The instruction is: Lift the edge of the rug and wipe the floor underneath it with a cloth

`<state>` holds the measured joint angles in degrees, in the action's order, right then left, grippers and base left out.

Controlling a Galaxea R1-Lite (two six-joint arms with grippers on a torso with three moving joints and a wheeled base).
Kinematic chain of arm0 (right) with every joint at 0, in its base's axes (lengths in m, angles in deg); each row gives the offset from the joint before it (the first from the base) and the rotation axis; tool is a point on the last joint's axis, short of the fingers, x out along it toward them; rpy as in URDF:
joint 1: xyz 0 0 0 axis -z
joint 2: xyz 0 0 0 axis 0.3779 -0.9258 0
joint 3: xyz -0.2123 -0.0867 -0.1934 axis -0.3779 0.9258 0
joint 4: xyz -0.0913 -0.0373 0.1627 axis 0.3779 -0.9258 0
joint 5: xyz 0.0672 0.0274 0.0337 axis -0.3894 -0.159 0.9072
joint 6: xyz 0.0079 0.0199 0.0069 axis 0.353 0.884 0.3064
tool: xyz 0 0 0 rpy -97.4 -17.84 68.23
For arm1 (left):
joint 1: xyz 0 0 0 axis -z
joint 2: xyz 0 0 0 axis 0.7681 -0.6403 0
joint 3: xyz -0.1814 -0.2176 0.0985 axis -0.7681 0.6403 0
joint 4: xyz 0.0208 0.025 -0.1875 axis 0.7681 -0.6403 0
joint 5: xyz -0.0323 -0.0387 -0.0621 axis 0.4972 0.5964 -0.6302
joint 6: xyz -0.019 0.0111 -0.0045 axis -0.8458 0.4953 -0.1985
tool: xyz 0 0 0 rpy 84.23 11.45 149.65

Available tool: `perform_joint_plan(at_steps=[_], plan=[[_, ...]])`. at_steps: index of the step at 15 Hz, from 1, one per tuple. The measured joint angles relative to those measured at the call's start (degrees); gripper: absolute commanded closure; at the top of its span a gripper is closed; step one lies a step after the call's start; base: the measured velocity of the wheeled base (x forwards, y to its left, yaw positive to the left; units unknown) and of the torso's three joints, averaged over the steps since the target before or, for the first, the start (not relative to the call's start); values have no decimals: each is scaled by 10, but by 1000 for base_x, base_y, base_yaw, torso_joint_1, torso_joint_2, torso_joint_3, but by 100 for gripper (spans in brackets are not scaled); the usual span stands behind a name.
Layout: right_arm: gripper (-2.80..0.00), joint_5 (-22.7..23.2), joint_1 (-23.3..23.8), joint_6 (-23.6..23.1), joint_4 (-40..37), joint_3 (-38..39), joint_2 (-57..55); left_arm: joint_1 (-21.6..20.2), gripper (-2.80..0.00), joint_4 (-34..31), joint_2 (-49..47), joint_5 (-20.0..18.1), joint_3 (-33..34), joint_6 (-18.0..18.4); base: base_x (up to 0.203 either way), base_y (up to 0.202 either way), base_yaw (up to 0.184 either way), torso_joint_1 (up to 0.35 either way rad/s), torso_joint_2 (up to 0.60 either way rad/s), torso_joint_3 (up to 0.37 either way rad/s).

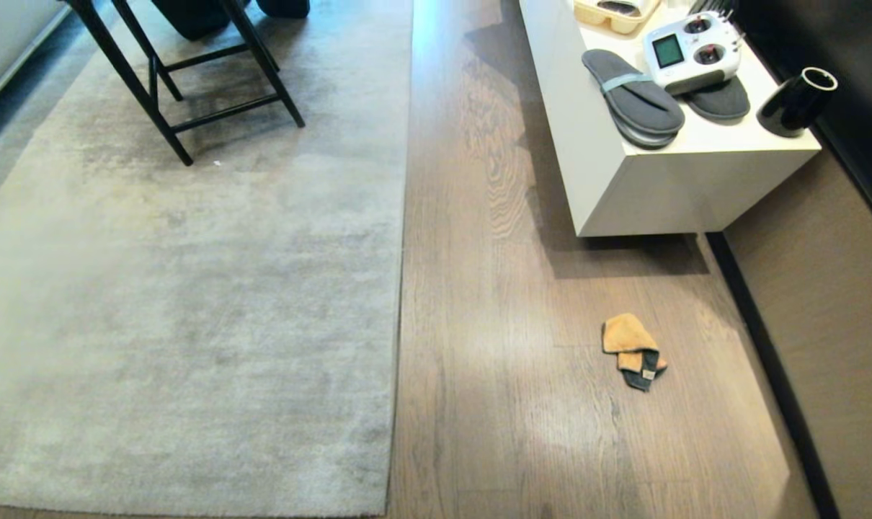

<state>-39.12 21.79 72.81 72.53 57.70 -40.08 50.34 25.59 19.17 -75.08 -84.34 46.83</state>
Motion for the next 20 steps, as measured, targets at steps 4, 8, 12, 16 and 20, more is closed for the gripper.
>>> perform_joint_plan(at_steps=[4, 8, 12, 16, 20], plan=[[0, 0, 0, 0, 0, 0, 0, 0, 0, 0, 0, 0, 0, 0, 0, 0, 0, 0, 3, 202], [0, 0, 0, 0, 0, 0, 0, 0, 0, 0, 0, 0, 0, 0, 0, 0, 0, 4, 1, 204], [0, 0, 0, 0, 0, 0, 0, 0, 0, 0, 0, 1, 0, 0, 0, 0, 0, 4, 2, 206], [0, 0, 0, 0, 0, 0, 0, 0, 0, 0, 0, 1, 0, 0, 0, 0, 0, 5, 0, 206], [0, 0, 0, 0, 0, 0, 0, 0, 0, 0, 0, 1, 0, 0, 0, 0, 0, 6, -1, 201]])
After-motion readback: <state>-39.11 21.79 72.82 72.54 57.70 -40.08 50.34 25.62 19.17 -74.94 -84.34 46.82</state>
